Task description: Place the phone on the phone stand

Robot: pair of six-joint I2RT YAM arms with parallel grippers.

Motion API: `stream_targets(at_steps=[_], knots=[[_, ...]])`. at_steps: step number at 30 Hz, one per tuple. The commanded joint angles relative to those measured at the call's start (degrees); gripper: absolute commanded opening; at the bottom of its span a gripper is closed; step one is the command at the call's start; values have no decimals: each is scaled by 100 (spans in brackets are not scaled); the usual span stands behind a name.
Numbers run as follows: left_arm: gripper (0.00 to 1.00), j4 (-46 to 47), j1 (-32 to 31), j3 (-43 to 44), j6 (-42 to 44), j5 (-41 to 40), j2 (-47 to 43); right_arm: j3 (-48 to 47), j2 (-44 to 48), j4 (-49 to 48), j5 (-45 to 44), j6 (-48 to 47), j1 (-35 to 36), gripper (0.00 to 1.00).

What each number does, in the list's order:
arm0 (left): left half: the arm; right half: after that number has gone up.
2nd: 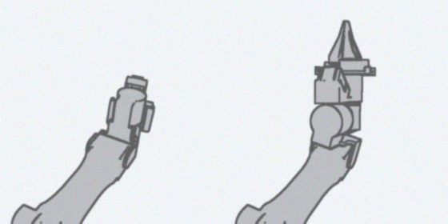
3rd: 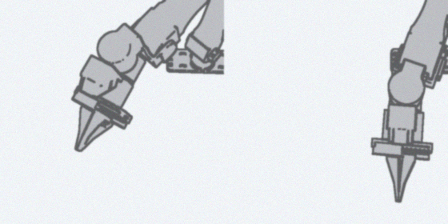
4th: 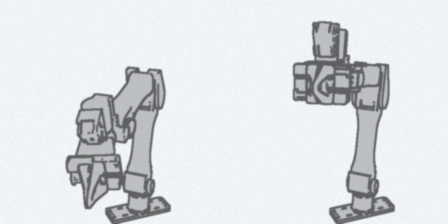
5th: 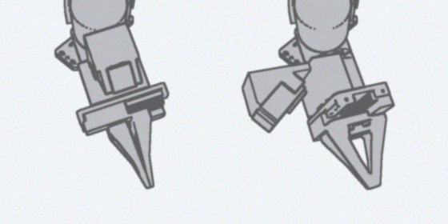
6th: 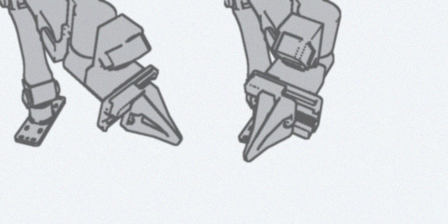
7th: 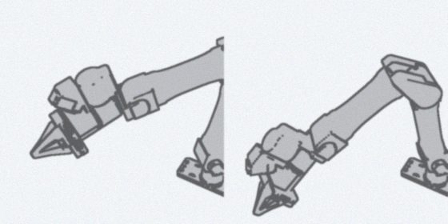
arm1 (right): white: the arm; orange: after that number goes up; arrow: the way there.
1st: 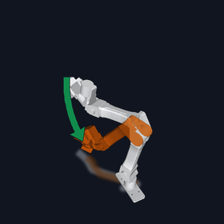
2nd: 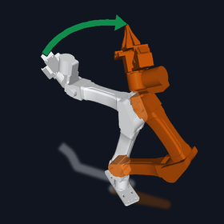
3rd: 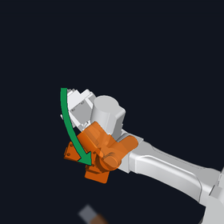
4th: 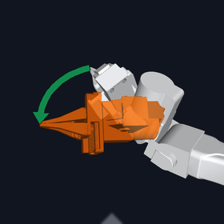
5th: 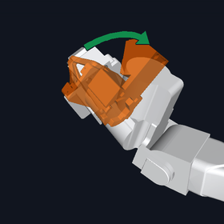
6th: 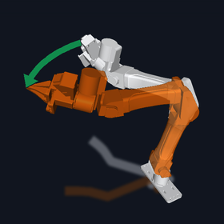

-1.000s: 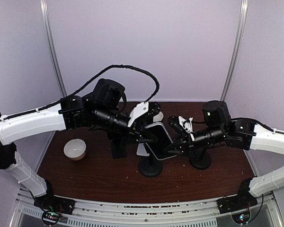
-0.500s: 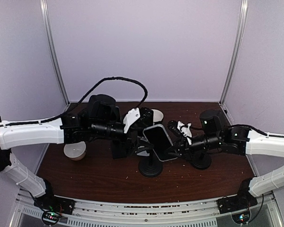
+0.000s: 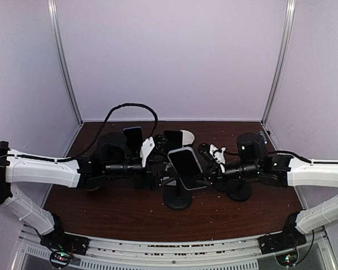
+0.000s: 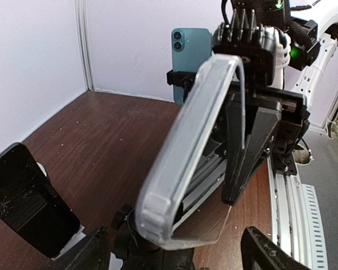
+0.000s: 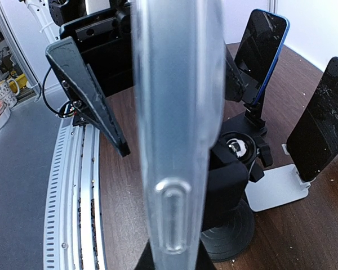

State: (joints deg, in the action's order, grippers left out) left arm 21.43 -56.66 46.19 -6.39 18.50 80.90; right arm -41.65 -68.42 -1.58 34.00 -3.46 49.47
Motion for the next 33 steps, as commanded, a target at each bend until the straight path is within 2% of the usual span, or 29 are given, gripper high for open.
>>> stream_targets(at_steps=[1,4,9,12,16,24,33], knots=[[80,556,41,-106,-206,303,-28,-20,9,-850,347,-10,-58,0],[77,423,63,-143,-103,576,-88,29,-108,-1207,353,185,-55,0],[81,304,169,-316,-83,411,-209,209,-364,-1858,283,405,-56,0],[84,686,334,-545,-323,609,-277,190,-340,-1810,296,349,-50,0],[88,421,356,-389,-238,1063,-204,234,-86,-1521,65,227,24,0],[77,608,405,-313,-183,1096,0,133,-339,-1724,-375,30,72,0],[65,1258,476,-160,-360,1630,399,-3,-483,-1748,-65,58,160,0]])
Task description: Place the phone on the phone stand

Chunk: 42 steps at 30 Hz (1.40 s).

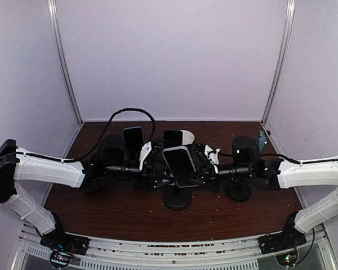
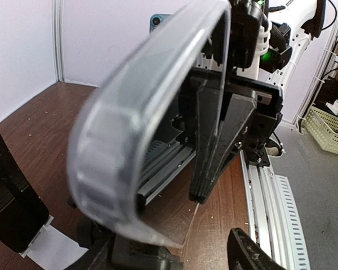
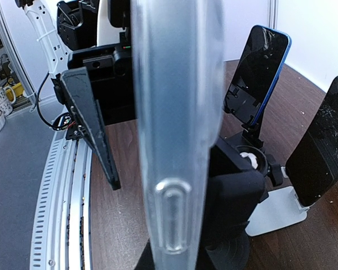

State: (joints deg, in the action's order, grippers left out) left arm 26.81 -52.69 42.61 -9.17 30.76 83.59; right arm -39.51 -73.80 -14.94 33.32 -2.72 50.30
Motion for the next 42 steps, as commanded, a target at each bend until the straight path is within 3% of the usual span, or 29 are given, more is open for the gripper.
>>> stream_targets(at_steps=[1,5,12,13,15,17,21,24,26,34,37,42], knots=[[62,803,82,229,-79,492,172,-204,91,-412,-41,-7,122,0],[47,724,82,574,-66,916,464,-183,-16,-649,-23,149,183,0],[41,782,82,478,53,898,302,-217,-171,-833,-36,240,195,0],[43,776,83,450,97,843,232,-230,-174,-792,-36,219,199,0],[59,823,81,371,220,753,71,-210,-166,-814,-48,211,200,0],[68,1095,83,212,292,645,-99,-158,-149,-880,-39,246,199,0],[70,709,98,400,539,781,-137,-179,-194,-909,-10,297,199,0],[69,939,109,414,471,905,-82,-169,-190,-954,-43,311,207,0],[61,864,114,448,518,938,-96,-171,-175,-958,-98,316,209,0],[11,182,122,578,809,1323,-157,-172,-248,-880,-186,278,215,0],[3,-78,143,710,933,1455,-115,-180,-223,-756,-279,259,208,0],[0,-45,205,827,977,1441,-74,-104,39,-487,-536,226,214,19]])
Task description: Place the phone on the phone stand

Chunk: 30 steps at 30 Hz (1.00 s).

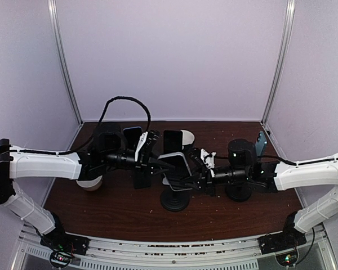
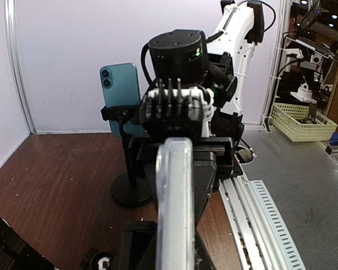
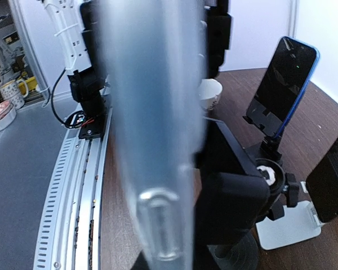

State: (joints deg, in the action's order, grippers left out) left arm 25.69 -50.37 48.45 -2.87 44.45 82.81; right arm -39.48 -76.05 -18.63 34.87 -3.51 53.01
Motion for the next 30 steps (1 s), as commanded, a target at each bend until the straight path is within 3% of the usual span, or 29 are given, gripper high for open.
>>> stream_targets(at_steps=[1,6,10,13,15,19,25,30], knots=[[0,38,-21,322,380,96,20,-79,325,-53,-725,325,-58,24],[0,-825,5,1042,731,391,39,111,623,296,-1438,464,98,41],[0,-702,27,1066,542,391,-149,527,922,-35,-2445,741,298,51],[0,-722,34,1146,308,292,-273,710,983,-309,-2990,881,395,68],[0,-749,47,1218,96,92,-362,739,972,-405,-3360,956,511,71],[0,-822,54,1271,-138,-344,-537,719,849,-509,-4112,922,869,71],[0,-483,54,1072,-545,-739,-663,624,597,-590,-4236,875,885,57],[0,-420,54,998,-712,-963,-808,555,463,-605,-4234,832,915,54]])
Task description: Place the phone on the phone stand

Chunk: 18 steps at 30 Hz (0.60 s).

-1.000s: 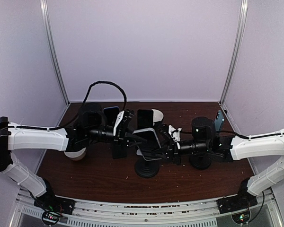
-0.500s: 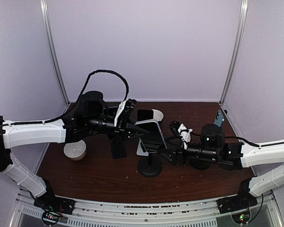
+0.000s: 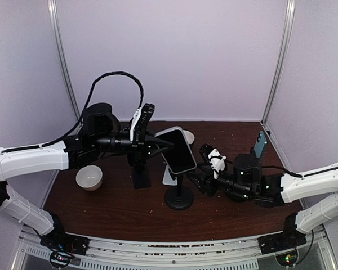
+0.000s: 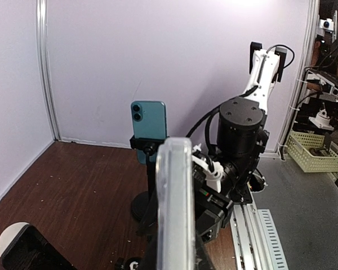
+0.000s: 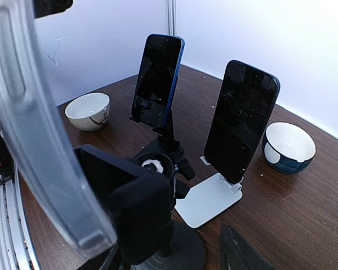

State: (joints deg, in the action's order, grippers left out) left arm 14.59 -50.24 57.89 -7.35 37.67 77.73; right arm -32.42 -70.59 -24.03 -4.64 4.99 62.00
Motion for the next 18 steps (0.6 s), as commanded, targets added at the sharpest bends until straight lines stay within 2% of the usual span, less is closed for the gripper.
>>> stream_targets(at_steps=[1,5,9,11,18], knots=[[0,743,38,14,-280,-300,-347,-145,-94,-74,-323,-35,25,54],[0,881,40,-71,-445,-405,-452,-148,-8,-29,-372,-106,64,55],[0,959,28,-80,-708,-412,-351,-191,66,86,-516,-203,146,46],[0,1068,-13,-124,-804,-346,-292,-229,70,157,-594,-247,214,46],[0,1287,-123,-248,-851,-469,-180,-124,352,272,-674,-258,368,57]])
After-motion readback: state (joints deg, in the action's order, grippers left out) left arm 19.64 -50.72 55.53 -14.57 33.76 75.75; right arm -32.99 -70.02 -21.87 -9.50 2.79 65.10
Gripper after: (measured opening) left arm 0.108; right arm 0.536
